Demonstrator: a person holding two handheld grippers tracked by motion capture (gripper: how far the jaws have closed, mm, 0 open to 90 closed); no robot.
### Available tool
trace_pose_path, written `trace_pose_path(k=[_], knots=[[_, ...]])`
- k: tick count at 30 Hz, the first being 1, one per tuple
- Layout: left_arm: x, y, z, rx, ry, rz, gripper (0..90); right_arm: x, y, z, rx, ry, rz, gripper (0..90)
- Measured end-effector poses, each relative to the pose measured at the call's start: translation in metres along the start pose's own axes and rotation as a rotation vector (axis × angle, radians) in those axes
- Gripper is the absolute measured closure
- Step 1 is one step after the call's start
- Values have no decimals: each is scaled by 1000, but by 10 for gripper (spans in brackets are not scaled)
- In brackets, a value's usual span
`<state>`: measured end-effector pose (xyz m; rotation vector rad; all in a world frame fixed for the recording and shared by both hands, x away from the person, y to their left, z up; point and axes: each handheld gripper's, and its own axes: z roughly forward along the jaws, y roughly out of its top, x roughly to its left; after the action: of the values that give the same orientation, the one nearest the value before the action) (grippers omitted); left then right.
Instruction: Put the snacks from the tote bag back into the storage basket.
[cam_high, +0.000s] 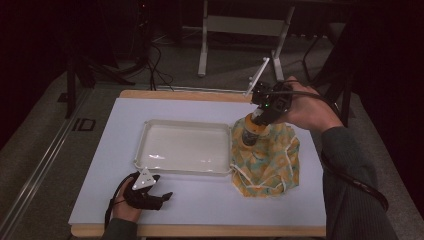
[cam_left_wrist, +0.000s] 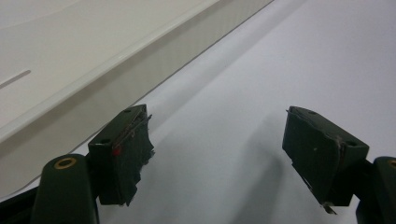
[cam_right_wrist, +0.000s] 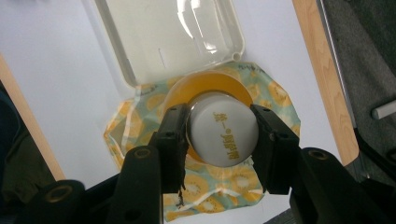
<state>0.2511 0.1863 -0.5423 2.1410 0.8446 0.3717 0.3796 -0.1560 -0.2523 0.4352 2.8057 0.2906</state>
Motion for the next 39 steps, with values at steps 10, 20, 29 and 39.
trace_pose_path(k=[10,20,29,39], knots=[[0,0,0,-1,1,1,234,7,12,8,10,10,-27,589],[0,0,0,-4,4,2,233,12,21,8,5,16,-55,589],[0,-1,-1,-12,5,1,233,17,28,11,-1,27,-72,589],[-1,0,-2,-11,11,11,233,22,36,15,-13,38,-91,589]])
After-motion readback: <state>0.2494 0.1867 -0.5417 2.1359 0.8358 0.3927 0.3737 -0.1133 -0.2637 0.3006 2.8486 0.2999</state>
